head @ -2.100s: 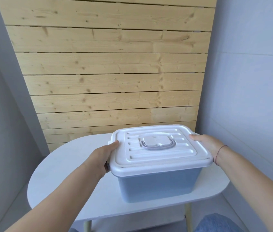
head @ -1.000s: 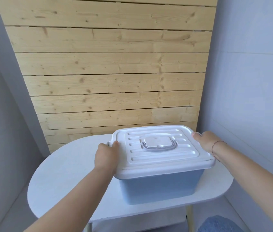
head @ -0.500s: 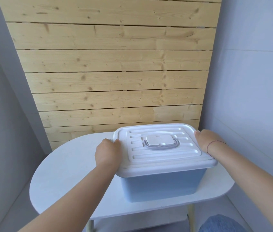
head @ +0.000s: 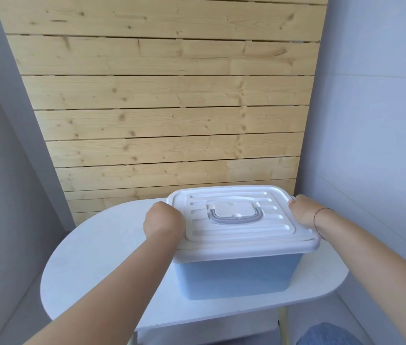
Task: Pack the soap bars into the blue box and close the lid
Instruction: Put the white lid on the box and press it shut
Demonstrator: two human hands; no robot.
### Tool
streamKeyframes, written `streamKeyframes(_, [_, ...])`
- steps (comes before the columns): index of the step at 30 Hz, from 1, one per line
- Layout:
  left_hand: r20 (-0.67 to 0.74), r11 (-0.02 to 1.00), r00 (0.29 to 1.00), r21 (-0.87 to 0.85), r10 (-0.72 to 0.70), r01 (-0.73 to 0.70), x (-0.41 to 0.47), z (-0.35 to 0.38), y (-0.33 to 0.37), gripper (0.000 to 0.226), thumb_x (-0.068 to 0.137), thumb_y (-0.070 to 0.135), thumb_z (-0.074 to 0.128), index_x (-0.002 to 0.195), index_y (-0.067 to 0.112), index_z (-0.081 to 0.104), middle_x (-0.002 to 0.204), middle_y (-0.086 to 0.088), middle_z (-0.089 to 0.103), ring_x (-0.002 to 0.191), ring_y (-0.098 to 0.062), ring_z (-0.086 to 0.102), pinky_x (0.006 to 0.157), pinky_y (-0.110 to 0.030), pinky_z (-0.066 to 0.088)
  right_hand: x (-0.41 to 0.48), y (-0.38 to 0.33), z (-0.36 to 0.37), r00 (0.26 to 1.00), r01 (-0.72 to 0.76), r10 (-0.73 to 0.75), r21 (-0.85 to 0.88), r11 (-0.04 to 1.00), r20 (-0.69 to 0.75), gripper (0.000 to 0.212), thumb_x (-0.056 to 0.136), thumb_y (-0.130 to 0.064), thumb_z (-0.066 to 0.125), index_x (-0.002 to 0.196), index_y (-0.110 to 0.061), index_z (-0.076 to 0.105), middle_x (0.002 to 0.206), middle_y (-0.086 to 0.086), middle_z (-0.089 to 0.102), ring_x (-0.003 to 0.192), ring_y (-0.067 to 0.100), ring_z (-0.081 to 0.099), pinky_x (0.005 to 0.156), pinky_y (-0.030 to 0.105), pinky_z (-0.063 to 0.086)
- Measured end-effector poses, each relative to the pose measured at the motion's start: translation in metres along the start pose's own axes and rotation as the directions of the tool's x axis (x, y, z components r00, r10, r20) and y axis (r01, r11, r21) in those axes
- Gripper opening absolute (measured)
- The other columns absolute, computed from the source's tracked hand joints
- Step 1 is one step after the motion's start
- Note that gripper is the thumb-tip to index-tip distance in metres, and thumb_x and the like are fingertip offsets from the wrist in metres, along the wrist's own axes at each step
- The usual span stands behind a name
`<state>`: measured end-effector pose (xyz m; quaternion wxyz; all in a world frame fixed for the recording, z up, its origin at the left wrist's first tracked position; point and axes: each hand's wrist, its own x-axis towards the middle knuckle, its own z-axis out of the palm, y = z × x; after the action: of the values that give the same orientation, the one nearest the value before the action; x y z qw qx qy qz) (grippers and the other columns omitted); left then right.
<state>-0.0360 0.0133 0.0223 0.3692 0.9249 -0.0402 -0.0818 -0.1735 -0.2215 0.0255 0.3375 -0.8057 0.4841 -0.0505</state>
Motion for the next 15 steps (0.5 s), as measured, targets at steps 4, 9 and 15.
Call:
streamKeyframes(4, [0.033,1.0,0.999,-0.02,0.0,0.0,0.012,-0.001,-0.001,0.03,0.091,0.002,0.037,0.061,0.007,0.038,0.062,-0.005,0.041,0.066,-0.027,0.044,0.06,-0.029,0.035,0.006,0.009,0.006,0.998,0.055,-0.059,0.111,0.992,0.037,0.034,0.097,-0.025,0.03,0.124,-0.013,0.048,0.114,0.012,0.055,0.095,0.027,0.049,0.084,0.032,0.039])
streamKeyframes(9, [0.035,0.997,0.999,-0.072,-0.004,0.006,0.042,-0.007,-0.003,0.025,0.09,0.002,0.037,0.065,0.004,0.043,0.062,-0.006,0.041,0.053,-0.018,0.034,0.047,-0.026,0.025,0.014,-0.004,0.014,0.995,0.098,-0.103,0.25,0.963,0.01,0.029,0.096,-0.025,0.036,0.114,-0.011,0.054,0.096,0.007,0.051,0.084,0.024,0.045,0.075,0.03,0.035])
streamKeyframes(15, [-0.008,0.979,1.0,-0.204,0.025,-0.026,0.084,-0.01,-0.013,0.037,0.087,0.01,0.043,0.054,0.013,0.027,0.056,-0.002,0.028,0.053,-0.021,0.024,0.051,-0.025,0.018,0.037,-0.042,0.033,0.992,0.127,-0.125,0.306,0.944,-0.025,0.032,0.095,-0.026,0.037,0.103,-0.002,0.056,0.083,0.005,0.04,0.074,0.019,0.036,0.07,0.029,0.028])
